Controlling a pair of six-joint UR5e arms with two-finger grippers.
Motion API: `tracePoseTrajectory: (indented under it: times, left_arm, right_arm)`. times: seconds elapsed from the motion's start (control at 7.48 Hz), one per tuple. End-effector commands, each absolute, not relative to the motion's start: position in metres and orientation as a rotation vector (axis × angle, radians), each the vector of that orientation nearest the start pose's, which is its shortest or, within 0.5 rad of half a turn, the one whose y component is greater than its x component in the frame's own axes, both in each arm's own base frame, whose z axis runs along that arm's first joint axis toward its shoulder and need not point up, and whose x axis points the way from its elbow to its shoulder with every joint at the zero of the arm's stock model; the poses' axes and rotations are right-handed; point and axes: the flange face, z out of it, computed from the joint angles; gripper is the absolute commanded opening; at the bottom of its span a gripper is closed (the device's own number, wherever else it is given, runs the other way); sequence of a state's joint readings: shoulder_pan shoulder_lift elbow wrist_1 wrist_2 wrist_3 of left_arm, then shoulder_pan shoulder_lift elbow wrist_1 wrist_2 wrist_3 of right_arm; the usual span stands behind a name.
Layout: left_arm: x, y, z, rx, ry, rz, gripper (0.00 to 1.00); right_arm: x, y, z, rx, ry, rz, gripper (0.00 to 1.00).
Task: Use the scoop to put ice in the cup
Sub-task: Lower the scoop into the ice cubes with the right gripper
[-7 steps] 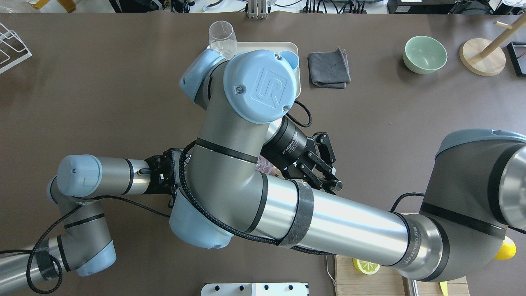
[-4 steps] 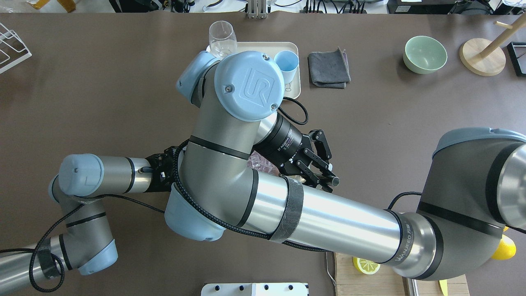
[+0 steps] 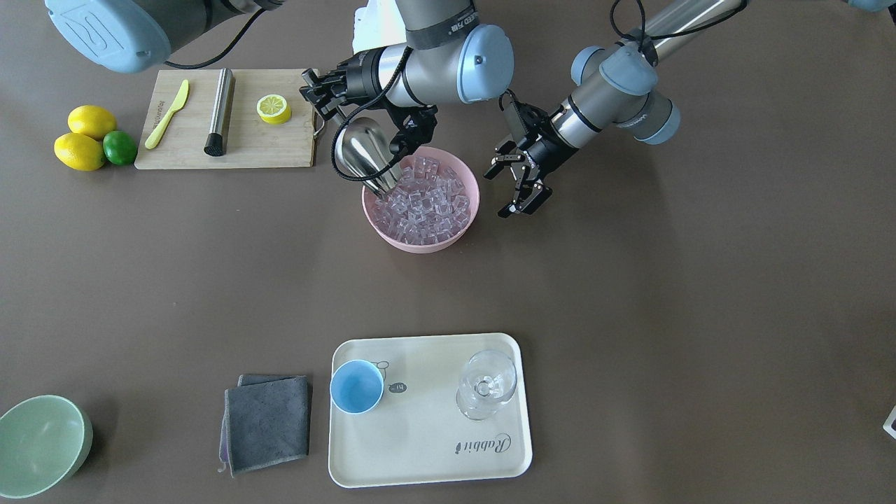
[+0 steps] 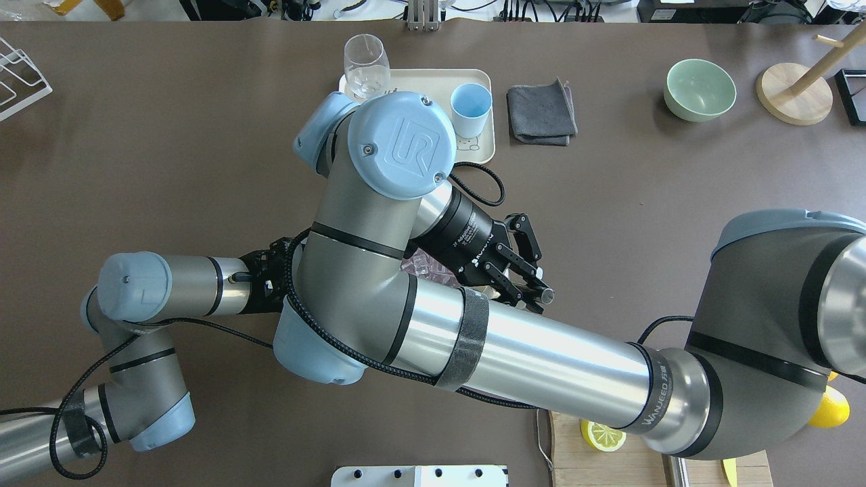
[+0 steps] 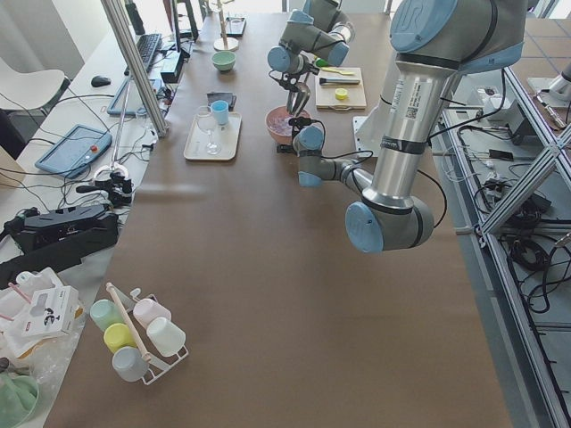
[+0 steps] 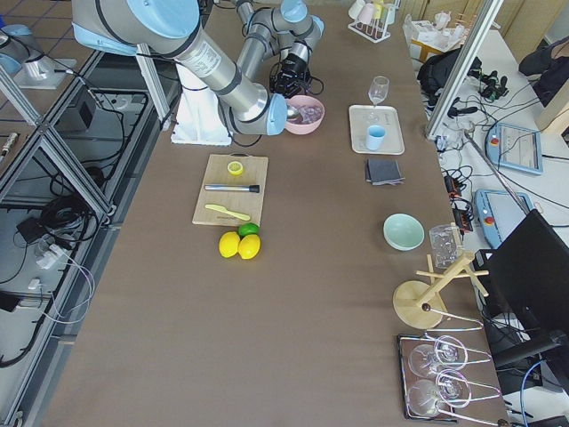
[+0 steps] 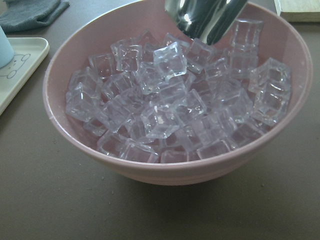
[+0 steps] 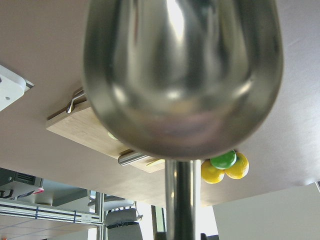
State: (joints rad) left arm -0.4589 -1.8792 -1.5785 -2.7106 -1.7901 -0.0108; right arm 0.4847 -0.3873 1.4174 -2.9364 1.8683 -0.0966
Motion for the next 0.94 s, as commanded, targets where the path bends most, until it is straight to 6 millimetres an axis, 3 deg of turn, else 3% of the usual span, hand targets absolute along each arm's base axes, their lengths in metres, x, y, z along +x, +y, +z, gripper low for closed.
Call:
tracePoseTrajectory:
  times: [0.0,0.4,0.8]
  left_arm:
    - [0.497,-0.371,0.358,1.200,0.979,1.046,0.99]
    - [0.497,-0.371,0.358,1.202,0.975,1.044,0.99]
    - [0.497,-0.371,0.358,1.202,0.974,1.042,0.99]
  right_arm:
    - [-0.551,-0.408,0.119,-0.450,-0.112,-1.112,0.00]
    - [-0.562,-0.412,0.124,-0.424,-0.129,-1.111,0.00]
    - [-0.574,-0.403,0.123,-0.361,-0.156,-1.144,0.00]
